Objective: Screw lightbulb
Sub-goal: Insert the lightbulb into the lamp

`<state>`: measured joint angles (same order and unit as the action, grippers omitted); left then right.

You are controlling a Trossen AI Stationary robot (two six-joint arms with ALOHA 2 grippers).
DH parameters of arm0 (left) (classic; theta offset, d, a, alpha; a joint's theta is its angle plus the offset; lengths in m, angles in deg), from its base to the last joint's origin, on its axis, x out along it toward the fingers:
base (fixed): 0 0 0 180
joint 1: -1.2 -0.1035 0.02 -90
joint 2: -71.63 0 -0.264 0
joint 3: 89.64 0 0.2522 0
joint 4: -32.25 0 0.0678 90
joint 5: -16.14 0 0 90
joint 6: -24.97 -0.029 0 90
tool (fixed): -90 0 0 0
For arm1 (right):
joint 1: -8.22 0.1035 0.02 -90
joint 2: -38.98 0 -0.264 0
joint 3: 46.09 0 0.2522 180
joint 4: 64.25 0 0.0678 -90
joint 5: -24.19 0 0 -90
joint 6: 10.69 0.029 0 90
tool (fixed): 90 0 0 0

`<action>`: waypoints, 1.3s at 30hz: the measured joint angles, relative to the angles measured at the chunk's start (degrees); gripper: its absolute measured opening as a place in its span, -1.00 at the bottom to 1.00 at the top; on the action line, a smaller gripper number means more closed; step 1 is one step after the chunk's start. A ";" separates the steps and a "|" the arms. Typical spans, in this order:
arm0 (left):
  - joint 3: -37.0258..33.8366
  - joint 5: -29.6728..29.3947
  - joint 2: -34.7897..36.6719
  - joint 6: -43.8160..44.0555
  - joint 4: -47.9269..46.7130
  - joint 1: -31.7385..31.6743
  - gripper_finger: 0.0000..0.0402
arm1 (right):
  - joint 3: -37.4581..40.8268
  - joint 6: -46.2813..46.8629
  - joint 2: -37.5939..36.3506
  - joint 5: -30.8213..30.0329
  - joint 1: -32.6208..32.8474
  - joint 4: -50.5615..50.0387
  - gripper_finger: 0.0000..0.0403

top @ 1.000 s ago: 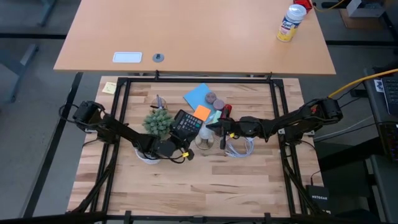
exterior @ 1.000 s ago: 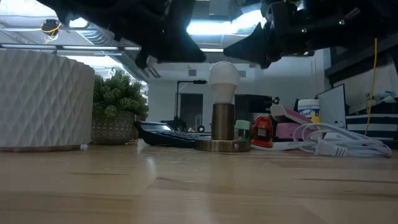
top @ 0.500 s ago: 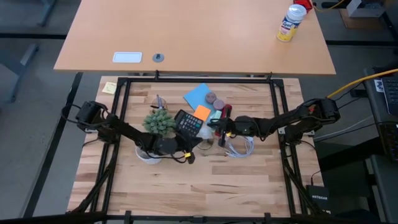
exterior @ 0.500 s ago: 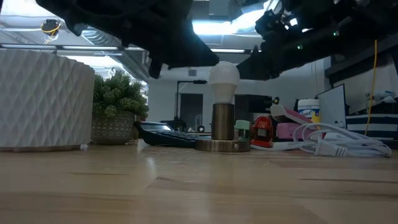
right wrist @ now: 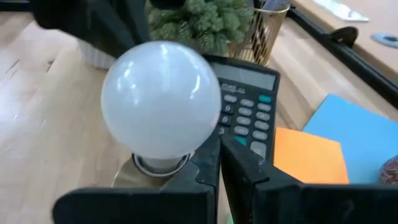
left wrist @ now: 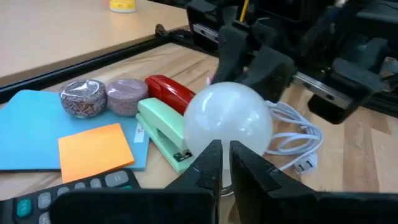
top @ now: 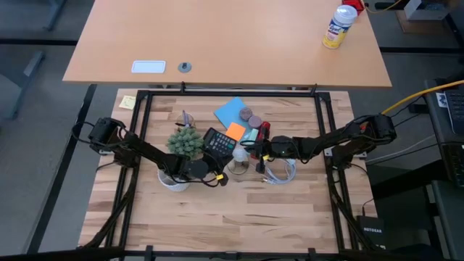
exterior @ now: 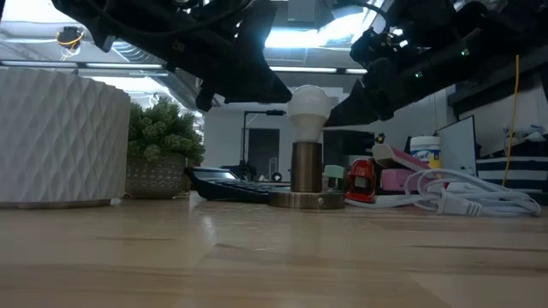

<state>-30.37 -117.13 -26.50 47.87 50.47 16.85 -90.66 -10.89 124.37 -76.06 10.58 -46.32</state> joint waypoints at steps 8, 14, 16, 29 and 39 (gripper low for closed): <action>0.00 -1.30 0.05 0.99 -0.77 -0.40 -0.89 | 0.10 0.13 0.00 0.49 2.77 -1.16 -0.90; 0.00 -1.77 0.02 1.29 -1.53 -1.20 -0.89 | 0.00 0.14 0.00 1.59 5.08 -0.42 -0.90; 0.00 -1.91 0.02 0.63 -1.53 -1.35 -0.89 | 0.00 0.13 0.00 0.44 5.71 -0.91 -0.90; -0.04 -7.62 3.75 -7.56 -1.52 -1.38 -0.89 | -0.01 1.42 -10.24 -11.18 5.91 -11.26 -0.90; -0.02 -7.55 10.36 -11.65 -1.21 0.08 -0.89 | -0.02 1.46 -11.85 -11.18 5.89 -6.63 -0.90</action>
<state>-30.39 -124.68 -16.14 36.23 49.25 16.92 -90.68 -9.43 112.52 -87.24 16.47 -52.95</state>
